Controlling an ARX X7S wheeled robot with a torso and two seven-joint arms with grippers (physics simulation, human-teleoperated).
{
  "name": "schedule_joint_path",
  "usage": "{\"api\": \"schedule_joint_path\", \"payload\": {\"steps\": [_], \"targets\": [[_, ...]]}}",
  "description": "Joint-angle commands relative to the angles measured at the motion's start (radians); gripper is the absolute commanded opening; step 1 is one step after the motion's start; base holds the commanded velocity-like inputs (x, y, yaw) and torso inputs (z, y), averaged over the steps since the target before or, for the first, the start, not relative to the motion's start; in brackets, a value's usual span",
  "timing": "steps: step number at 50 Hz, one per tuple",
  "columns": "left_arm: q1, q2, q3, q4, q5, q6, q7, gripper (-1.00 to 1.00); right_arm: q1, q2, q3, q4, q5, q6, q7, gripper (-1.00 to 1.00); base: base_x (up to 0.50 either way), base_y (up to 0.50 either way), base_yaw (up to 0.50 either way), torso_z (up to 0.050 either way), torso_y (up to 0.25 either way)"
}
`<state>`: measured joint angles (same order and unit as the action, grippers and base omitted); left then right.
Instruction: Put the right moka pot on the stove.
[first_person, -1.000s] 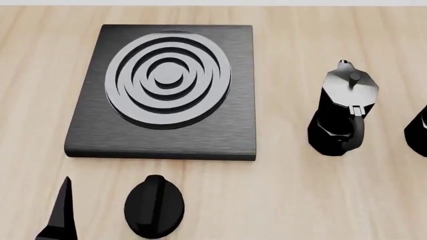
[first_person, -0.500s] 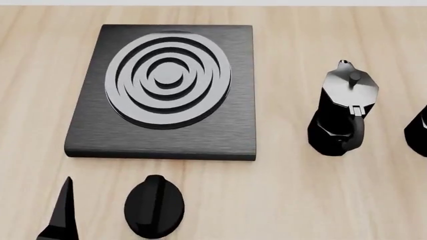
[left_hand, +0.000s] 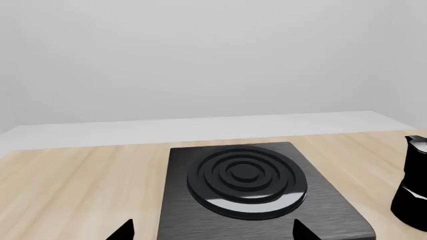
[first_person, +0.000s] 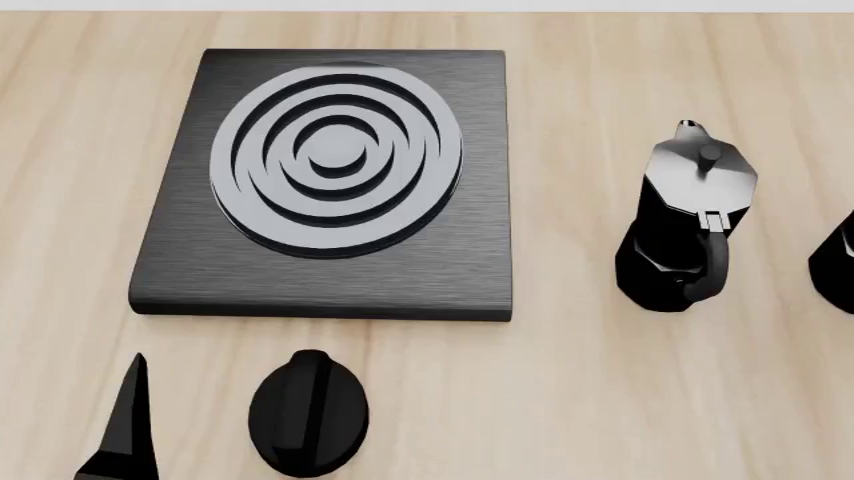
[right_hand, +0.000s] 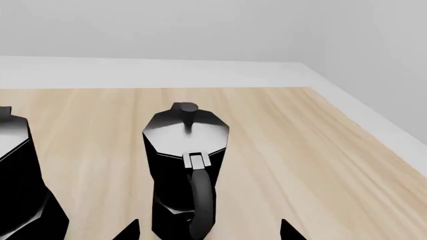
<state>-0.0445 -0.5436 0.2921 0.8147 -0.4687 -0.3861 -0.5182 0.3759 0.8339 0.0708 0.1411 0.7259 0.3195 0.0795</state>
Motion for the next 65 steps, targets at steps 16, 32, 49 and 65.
{"api": "schedule_joint_path", "payload": {"steps": [16, 32, 49, 65], "targets": [[-0.002, -0.004, 0.004, 0.001, -0.003, 0.007, -0.002, 1.00, 0.193, -0.057, -0.113, 0.227, -0.094, -0.029, -0.086, 1.00, 0.00, 0.00, 0.00, 0.000, 0.000], [0.002, -0.008, 0.004, 0.003, -0.003, 0.020, -0.002, 1.00, 0.242, -0.077, -0.138, 0.308, -0.126, -0.039, -0.097, 1.00, 0.00, 0.00, 0.00, 0.000, 0.000], [0.005, -0.008, 0.004, -0.003, 0.001, 0.036, -0.002, 1.00, 0.300, -0.105, -0.170, 0.390, -0.161, -0.063, -0.122, 1.00, 0.00, 0.00, 0.00, 0.000, 0.000], [0.005, -0.012, 0.008, -0.003, 0.000, 0.043, -0.001, 1.00, 0.315, -0.119, -0.179, 0.415, -0.177, -0.081, -0.123, -1.00, 0.00, 0.00, 0.00, 0.000, 0.000]]}}
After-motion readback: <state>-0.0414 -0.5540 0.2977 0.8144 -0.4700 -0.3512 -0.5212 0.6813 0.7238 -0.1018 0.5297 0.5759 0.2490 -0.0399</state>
